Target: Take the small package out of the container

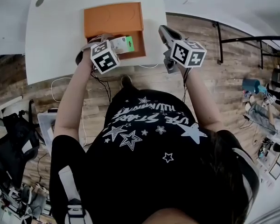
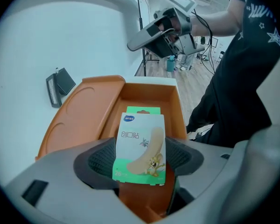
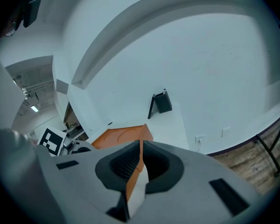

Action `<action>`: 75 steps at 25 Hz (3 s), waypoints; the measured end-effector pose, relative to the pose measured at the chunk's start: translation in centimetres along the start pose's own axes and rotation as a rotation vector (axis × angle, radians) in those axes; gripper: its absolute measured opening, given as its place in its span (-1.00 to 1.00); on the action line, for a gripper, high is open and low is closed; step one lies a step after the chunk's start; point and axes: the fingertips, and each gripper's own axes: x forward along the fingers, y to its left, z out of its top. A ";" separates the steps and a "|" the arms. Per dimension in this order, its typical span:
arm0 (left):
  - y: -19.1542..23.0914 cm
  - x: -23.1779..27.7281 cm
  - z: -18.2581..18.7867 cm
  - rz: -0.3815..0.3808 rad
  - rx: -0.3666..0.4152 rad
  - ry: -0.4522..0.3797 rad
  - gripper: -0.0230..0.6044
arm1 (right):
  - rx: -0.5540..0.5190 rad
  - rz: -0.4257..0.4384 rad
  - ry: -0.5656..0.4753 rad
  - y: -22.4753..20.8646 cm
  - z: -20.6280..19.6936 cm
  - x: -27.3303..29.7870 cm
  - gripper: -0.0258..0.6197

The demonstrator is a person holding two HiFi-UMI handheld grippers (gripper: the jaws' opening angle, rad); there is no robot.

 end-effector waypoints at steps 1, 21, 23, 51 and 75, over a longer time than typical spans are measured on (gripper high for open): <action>0.0 -0.4 0.1 0.007 -0.009 -0.004 0.21 | 0.000 0.004 -0.001 0.0 0.1 -0.1 -0.76; -1.1 -10.1 3.2 0.385 -0.364 -0.262 0.21 | -0.102 0.171 -0.028 3.2 0.7 -4.5 -0.76; -1.8 -10.5 3.1 0.416 -0.404 -0.279 0.21 | -0.118 0.192 -0.025 3.7 0.3 -4.9 -0.76; -20.2 -13.3 7.1 0.679 -0.812 -0.353 0.21 | -0.217 0.421 0.078 2.4 -7.6 -18.2 -0.76; -28.3 -14.6 6.8 0.784 -0.941 -0.334 0.20 | -0.246 0.536 0.148 4.4 -12.6 -21.3 -0.76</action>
